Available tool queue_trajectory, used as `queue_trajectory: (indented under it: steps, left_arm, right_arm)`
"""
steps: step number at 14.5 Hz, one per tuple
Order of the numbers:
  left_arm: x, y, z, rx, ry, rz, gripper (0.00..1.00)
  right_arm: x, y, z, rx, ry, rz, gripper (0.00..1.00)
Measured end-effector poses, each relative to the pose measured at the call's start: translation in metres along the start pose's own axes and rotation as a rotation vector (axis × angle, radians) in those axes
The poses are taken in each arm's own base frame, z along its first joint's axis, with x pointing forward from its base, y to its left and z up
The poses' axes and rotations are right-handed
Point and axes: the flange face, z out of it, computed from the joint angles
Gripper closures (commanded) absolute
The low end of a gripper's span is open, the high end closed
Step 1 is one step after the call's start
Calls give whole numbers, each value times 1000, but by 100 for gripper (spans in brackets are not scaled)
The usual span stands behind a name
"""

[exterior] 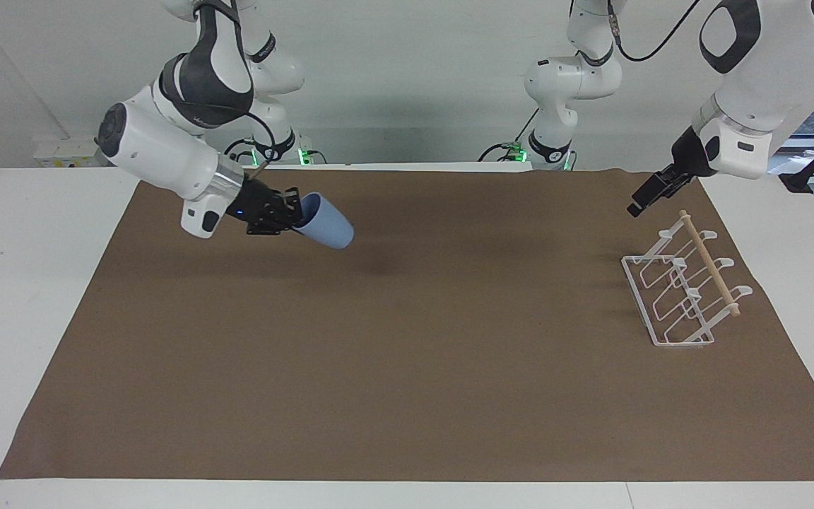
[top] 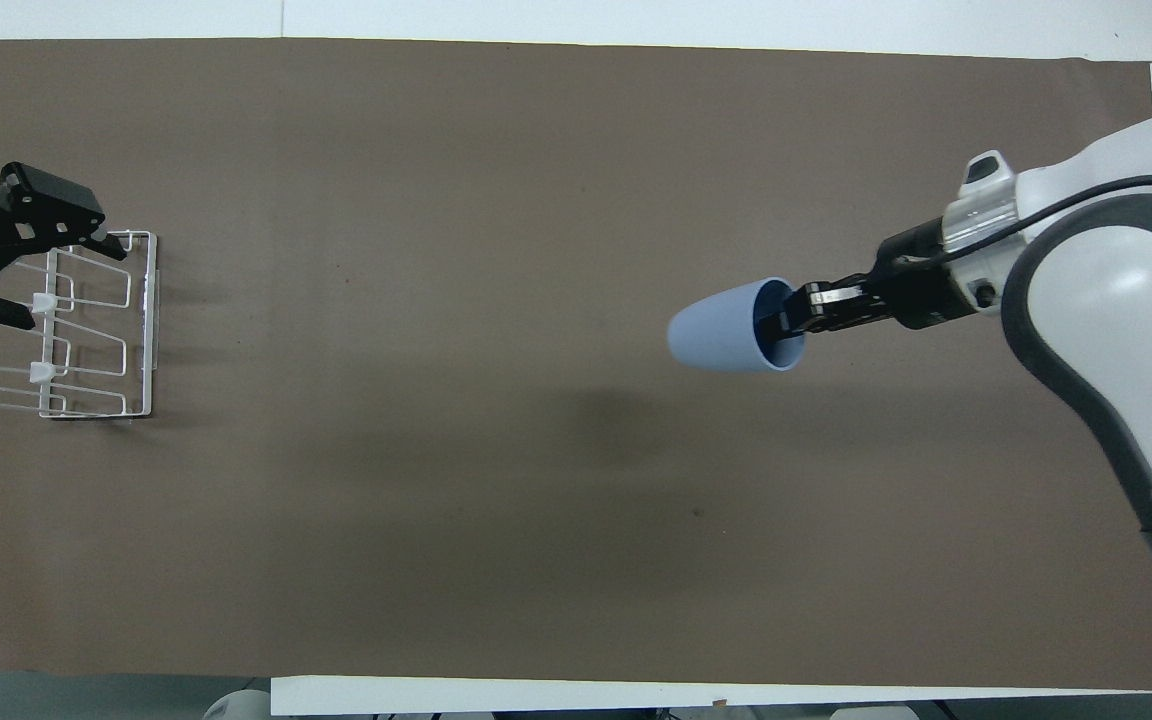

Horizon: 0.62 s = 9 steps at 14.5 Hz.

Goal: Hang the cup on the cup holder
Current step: 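Carry the cup toward the left gripper while the left gripper approaches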

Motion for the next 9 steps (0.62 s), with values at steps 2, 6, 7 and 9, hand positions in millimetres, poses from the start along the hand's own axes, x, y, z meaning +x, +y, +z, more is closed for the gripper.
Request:
queue_trajectory:
  steps: [2, 6, 7, 9]
  left_arm:
    - [-12, 14, 1, -60, -68, -214, 0]
    - [-62, 67, 10, -91, -95, -542, 0]
    - [-75, 79, 12, -99, -109, -609, 0]
    - [-93, 94, 14, -115, -170, -707, 0]
  right_arm:
    - [2, -40, 22, 114, 21, 96, 99]
    - [0, -100, 58, 245, 56, 230, 98]
    - [-2, -113, 68, 250, 57, 245, 98]
    - [-9, -134, 86, 251, 57, 268, 98]
